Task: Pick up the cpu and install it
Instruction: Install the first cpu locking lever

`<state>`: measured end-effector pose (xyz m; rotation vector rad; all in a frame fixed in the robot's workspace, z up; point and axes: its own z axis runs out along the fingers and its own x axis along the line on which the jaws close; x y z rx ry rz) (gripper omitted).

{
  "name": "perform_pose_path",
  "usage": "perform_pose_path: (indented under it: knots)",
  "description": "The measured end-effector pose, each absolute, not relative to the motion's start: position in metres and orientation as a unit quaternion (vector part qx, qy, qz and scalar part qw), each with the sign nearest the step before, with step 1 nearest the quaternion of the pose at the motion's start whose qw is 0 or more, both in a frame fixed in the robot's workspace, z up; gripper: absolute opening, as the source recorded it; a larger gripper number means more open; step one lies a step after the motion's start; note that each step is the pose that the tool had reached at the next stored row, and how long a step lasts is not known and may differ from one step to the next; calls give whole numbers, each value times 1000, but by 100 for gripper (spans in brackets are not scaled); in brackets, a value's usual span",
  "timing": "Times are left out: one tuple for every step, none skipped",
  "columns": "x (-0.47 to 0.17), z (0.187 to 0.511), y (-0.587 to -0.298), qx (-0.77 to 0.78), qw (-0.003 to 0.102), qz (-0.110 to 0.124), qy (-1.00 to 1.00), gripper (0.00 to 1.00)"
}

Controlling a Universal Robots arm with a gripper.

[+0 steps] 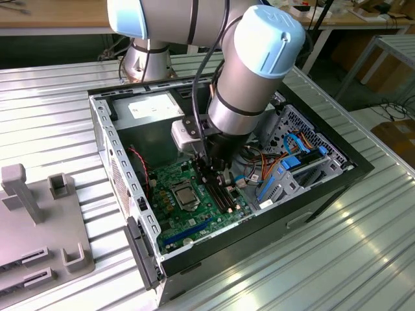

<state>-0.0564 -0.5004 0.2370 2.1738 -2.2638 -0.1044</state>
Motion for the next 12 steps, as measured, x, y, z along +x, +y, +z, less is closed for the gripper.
perform_pose_path:
  knots:
    - [-56, 235, -501, 692, 1, -33, -721, 11]
    - [-56, 233, -502, 693, 1, -33, -720, 11]
    - [-56, 232, -502, 693, 1, -33, -720, 11]
    - [-56, 230, -503, 693, 1, -33, -720, 11]
    - [-56, 229, -503, 694, 1, -33, -719, 11]
    - [-56, 228, -504, 694, 1, -33, -719, 11]
    - [-56, 226, -504, 695, 1, -33, -719, 11]
    - [-56, 225, -505, 695, 1, -33, -718, 11]
    - [-56, 224, -506, 695, 1, -33, -718, 11]
    - [-56, 222, -509, 696, 1, -33, -717, 11]
    - [-56, 221, -511, 697, 1, -33, -717, 11]
    - [-56, 221, -512, 697, 1, -33, -716, 11]
